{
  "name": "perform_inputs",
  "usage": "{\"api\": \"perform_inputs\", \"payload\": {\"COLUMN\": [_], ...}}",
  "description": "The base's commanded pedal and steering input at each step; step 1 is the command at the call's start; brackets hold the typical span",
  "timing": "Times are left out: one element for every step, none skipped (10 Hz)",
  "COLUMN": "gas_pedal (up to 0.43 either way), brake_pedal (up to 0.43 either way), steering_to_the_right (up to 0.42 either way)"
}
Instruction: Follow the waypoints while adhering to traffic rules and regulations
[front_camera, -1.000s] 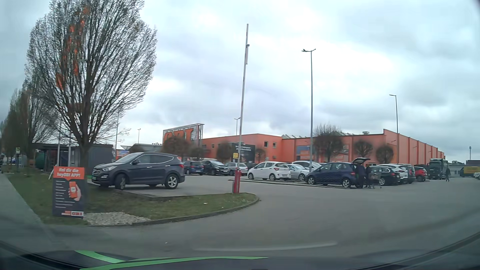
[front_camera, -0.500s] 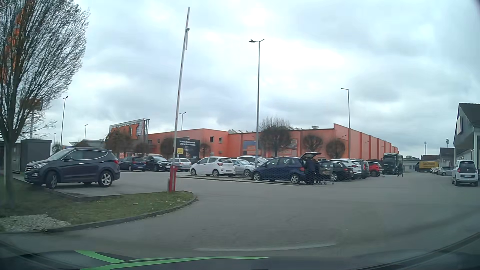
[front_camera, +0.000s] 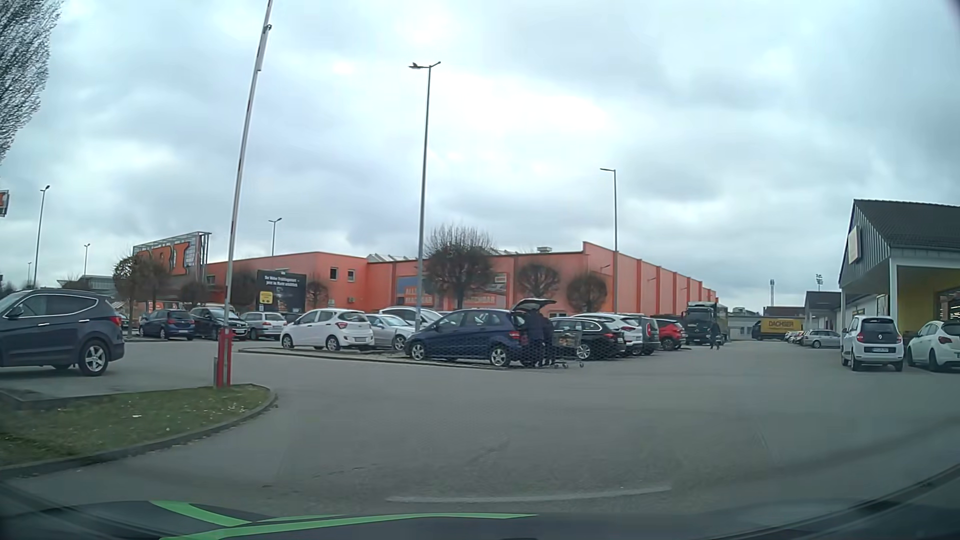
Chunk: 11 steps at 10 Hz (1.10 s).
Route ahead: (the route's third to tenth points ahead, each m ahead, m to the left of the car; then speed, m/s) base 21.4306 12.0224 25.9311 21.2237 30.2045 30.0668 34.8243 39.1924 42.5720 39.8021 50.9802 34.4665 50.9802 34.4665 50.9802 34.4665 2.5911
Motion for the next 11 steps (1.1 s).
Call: {"api": "perform_inputs", "payload": {"gas_pedal": [0.079, 0.079, 0.098, 0.110, 0.110, 0.110, 0.110, 0.110, 0.118, 0.118, 0.118], "brake_pedal": [0.000, 0.000, 0.000, 0.000, 0.000, 0.000, 0.000, 0.000, 0.000, 0.000, 0.000], "steering_to_the_right": [0.390, 0.353, 0.322, 0.295, 0.263, 0.224, 0.178, 0.127, 0.090, 0.037, -0.019]}}
